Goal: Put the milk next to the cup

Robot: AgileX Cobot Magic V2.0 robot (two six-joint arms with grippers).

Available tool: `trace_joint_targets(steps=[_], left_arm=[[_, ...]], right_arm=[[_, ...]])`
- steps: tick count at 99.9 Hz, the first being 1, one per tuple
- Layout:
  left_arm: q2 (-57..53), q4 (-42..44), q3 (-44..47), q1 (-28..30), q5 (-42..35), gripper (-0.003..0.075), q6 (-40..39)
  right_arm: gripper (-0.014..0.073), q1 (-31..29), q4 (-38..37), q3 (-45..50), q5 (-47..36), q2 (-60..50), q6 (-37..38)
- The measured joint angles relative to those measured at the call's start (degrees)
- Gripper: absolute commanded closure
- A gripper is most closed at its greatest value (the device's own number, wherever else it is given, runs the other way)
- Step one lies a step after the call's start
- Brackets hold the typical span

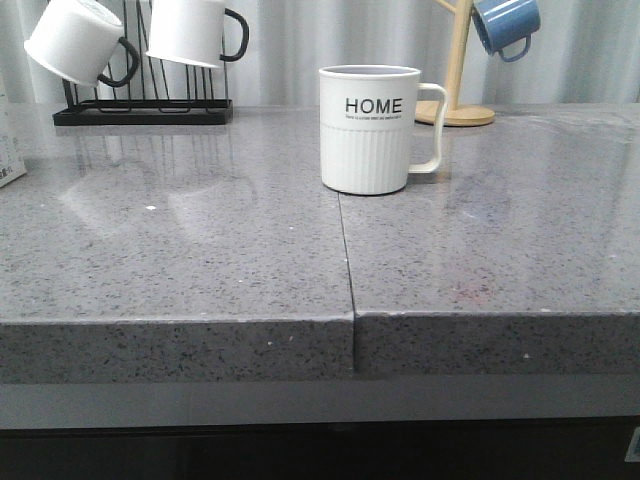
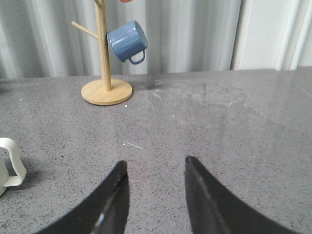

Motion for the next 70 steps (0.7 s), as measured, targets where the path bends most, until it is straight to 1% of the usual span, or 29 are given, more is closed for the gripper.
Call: trace_joint_targets(steps=[27, 46, 56, 70], left_arm=[[0.0, 0.0, 0.0, 0.0, 0.0, 0.0741, 0.0], [0.0, 0.0, 0.0, 0.0, 0.0, 0.0741, 0.0], [0.0, 0.0, 0.0, 0.0, 0.0, 0.0741, 0.0], [0.0, 0.0, 0.0, 0.0, 0.0, 0.0741, 0.0]], right_arm=[[0.0307, 0.0, -0.2, 8.2, 0.7, -11.2, 0.2], [0.0312, 0.0, -0.2, 11.0, 1.8, -16.5, 0.2], [0.0361, 0.0, -0.2, 12.1, 2.4, -17.3, 0.2], [0.0484, 0.0, -0.1, 12.9, 2.7, -17.5, 0.2]])
